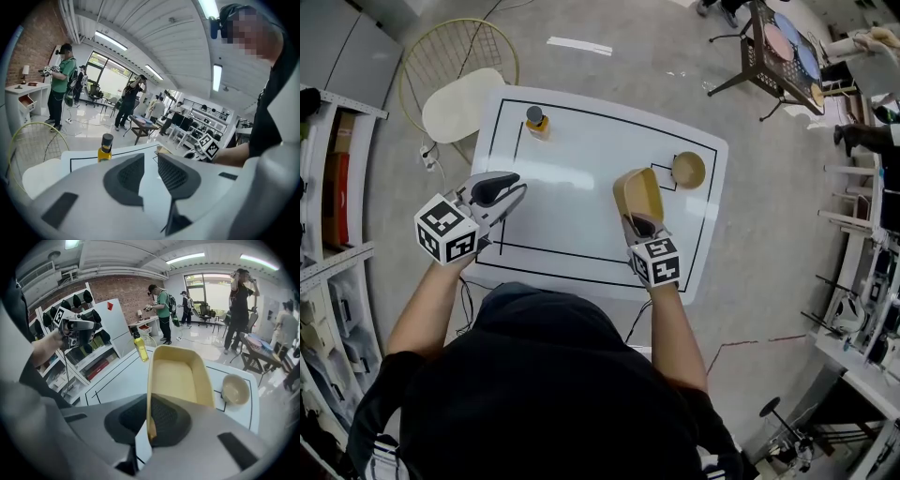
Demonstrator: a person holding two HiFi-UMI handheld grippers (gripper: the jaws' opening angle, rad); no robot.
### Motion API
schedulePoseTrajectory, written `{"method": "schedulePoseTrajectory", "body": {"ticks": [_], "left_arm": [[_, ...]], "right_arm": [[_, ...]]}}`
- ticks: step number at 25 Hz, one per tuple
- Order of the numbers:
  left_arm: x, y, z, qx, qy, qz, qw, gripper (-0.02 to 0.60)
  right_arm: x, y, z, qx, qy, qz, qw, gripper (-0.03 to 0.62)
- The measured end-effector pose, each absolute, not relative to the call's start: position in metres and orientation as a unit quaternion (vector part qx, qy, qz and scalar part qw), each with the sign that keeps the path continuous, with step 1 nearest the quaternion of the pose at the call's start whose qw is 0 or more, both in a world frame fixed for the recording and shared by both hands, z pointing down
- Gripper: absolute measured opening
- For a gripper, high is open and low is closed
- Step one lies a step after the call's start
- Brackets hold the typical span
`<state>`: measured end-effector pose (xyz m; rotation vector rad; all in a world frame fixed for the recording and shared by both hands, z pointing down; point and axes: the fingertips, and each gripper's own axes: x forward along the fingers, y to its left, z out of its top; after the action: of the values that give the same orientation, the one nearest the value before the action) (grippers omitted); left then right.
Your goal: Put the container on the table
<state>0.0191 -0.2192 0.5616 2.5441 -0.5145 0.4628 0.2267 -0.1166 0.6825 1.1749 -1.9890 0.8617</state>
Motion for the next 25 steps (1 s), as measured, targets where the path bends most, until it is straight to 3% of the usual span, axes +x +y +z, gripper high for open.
{"method": "schedulePoseTrajectory", "body": {"ticks": [25], "left_arm": [[0.017,-0.239,0.595,0.925,-0.193,0.178,0.275,0.094]], "right_arm": [[0.207,-0.136,0.748,0.415,-0.756,0.351,0.364,0.011]]}}
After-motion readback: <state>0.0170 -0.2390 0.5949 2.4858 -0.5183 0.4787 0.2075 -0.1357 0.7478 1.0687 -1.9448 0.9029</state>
